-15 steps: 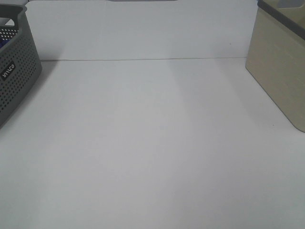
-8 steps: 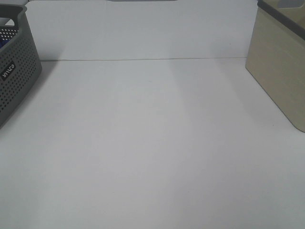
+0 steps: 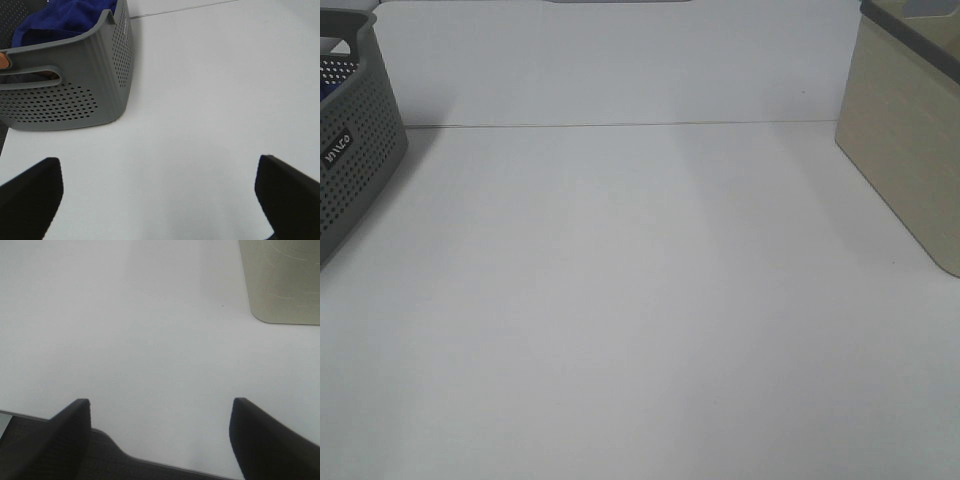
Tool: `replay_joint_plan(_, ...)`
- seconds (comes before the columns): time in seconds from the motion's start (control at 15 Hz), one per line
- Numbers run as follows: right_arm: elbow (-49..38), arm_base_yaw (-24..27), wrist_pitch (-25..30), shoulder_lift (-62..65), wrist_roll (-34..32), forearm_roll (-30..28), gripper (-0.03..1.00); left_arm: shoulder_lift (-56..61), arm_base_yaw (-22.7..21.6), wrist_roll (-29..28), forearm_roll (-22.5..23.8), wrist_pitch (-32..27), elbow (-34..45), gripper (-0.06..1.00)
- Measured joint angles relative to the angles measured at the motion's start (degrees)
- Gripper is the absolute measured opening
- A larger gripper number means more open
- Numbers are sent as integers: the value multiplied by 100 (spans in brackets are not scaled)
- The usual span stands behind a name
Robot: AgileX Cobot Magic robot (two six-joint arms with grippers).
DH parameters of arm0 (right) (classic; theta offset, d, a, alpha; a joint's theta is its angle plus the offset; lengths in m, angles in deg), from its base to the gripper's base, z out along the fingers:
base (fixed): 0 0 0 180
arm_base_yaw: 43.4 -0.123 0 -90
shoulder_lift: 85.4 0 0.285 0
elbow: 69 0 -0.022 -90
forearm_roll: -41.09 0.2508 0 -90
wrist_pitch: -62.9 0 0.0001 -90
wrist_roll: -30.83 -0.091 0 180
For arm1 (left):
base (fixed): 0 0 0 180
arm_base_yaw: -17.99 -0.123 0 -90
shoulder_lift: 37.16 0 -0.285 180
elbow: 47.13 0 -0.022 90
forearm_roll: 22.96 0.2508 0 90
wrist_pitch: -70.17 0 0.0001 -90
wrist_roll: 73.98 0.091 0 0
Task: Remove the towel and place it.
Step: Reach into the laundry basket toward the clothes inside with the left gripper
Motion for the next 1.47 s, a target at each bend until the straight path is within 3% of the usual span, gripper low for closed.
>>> replay_joint_plan(0.2,0,0,0,0,0,0,75,-476,0,470,115,-286,-304,98)
replay_joint_plan(0.33,0,0,0,0,0,0,75,-1415,0,1255,201,-739,-1020,98)
replay_joint_plan(0.6,0,0,0,0,0,0,75,-3266,0,2618,252,-773,-2544,98)
replay_joint_plan(0.8,0,0,0,0,0,0,75,-4853,0,3478,762,-773,-3724,98)
replay_joint_plan(0.93,0,0,0,0,0,0,75,-6108,0,3982,1507,-768,-4463,98)
replay_joint_plan(1.2,0,0,0,0,0,0,75,-7958,-6,4211,2722,-756,-5403,98)
replay_joint_plan(1.47,0,0,0,0,0,0,75,-9551,-407,4389,2819,-751,-6572,98)
